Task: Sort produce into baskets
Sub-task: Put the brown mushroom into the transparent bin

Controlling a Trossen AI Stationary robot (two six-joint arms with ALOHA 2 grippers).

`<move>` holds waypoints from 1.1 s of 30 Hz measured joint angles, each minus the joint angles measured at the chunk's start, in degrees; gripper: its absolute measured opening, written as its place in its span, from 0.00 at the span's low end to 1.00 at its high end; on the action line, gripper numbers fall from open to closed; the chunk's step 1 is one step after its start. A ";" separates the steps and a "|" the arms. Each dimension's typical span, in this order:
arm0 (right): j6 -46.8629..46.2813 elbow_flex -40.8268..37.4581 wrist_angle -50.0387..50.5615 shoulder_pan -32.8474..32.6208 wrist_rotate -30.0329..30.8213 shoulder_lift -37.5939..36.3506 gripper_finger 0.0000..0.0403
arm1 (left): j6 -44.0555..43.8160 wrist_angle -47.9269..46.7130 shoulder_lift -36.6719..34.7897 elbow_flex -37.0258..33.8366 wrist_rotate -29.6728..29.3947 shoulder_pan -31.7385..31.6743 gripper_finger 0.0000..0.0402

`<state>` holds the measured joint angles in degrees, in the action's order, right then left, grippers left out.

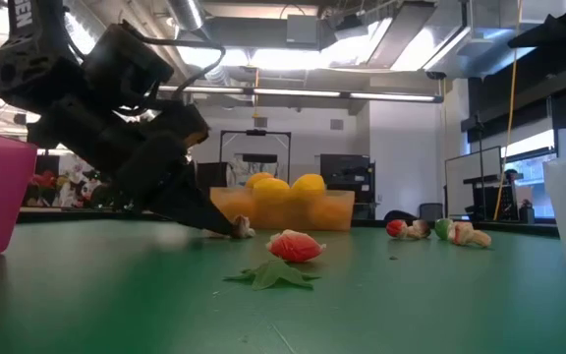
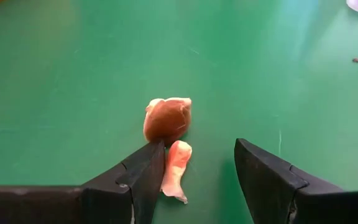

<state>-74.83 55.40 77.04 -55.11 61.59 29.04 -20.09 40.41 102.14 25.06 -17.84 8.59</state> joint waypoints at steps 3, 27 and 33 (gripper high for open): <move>-0.01 0.00 -0.52 0.00 0.36 0.00 0.93 | -0.33 -0.21 -0.63 -0.27 -0.12 0.21 0.48; -0.59 0.00 -0.75 0.01 0.42 0.00 0.93 | -6.04 -3.56 0.42 -0.18 -7.45 0.60 0.08; 0.07 0.00 -0.72 0.00 0.40 0.00 0.93 | -8.72 -4.96 -2.10 1.00 -5.41 0.67 0.07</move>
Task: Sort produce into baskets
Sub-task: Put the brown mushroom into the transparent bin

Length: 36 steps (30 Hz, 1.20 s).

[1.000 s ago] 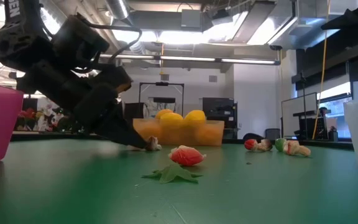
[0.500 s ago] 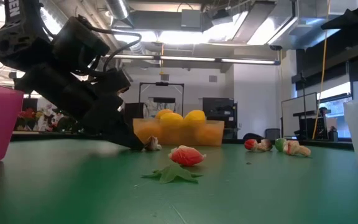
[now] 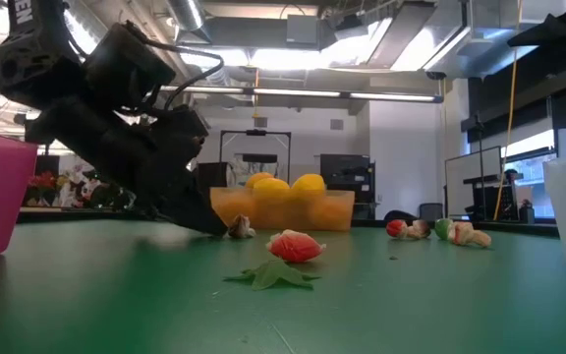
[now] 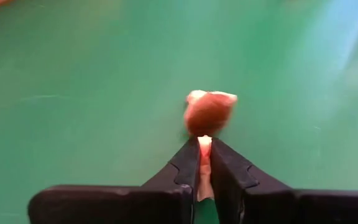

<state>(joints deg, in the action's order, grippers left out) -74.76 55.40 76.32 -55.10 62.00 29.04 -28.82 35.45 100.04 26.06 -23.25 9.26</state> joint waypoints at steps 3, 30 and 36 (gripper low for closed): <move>0.39 0.00 0.01 0.00 0.00 0.00 0.93 | 0.02 0.38 -3.38 1.38 0.10 0.04 0.08; 6.77 0.00 0.08 0.00 -0.12 0.03 0.93 | 18.19 -2.34 6.91 47.71 4.41 0.71 0.08; 7.14 0.00 0.08 -0.01 -0.70 0.04 0.93 | 15.34 -2.17 15.30 55.85 9.62 1.63 0.08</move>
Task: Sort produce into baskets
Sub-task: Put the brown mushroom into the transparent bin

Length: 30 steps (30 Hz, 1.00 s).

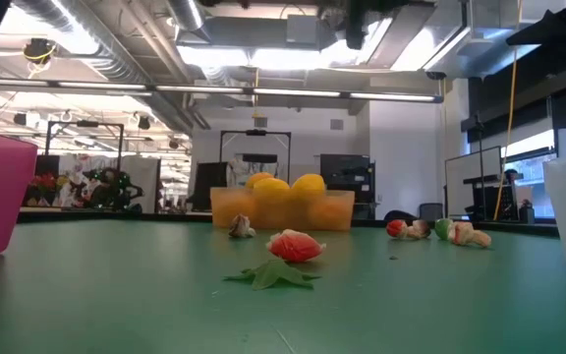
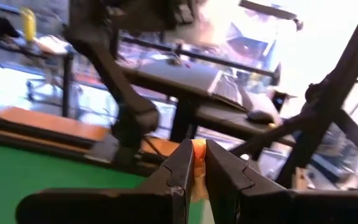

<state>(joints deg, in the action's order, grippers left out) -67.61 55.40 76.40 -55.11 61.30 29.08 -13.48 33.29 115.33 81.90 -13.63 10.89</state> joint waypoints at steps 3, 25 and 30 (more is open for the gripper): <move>0.20 0.00 -0.01 0.02 -0.49 0.01 0.93 | -1.01 0.21 4.18 4.07 2.76 0.73 0.08; 0.37 0.00 -0.06 0.02 -1.97 0.04 0.93 | -6.35 -10.69 20.34 19.37 8.24 6.87 0.08; -0.98 0.00 -0.23 0.01 -3.88 0.02 0.93 | -9.13 -8.24 20.34 19.42 10.44 6.59 0.08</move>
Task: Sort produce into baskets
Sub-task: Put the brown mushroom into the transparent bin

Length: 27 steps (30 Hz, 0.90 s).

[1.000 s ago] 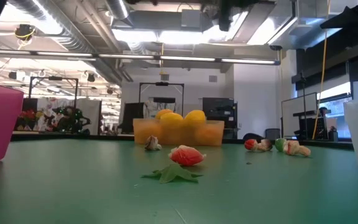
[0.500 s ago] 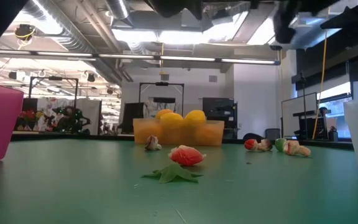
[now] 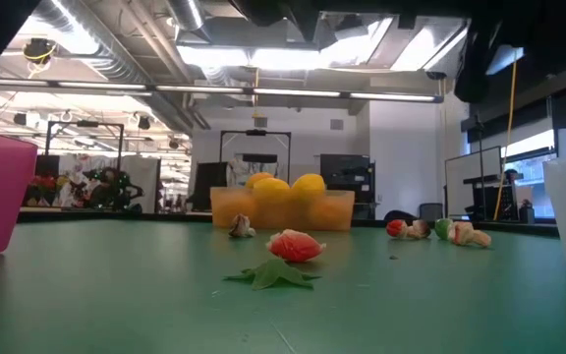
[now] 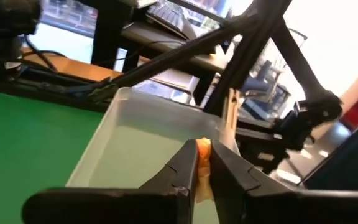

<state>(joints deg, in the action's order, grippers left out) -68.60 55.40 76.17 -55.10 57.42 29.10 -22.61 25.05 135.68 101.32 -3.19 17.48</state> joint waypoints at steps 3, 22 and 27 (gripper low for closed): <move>-0.24 0.00 -0.42 0.01 -0.59 0.02 0.93 | -1.13 -0.45 -0.02 0.00 1.93 -0.73 0.08; -0.06 0.00 -1.54 0.00 -1.47 0.00 0.93 | 0.87 2.81 -0.08 0.00 5.41 -3.87 0.08; 0.00 0.00 -1.30 0.00 -1.45 0.00 0.93 | 2.95 2.65 -0.15 0.00 5.03 -3.71 0.08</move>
<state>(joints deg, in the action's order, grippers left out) -68.60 55.40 74.87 -55.09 55.96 29.10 -19.66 27.69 135.52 101.32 1.84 13.77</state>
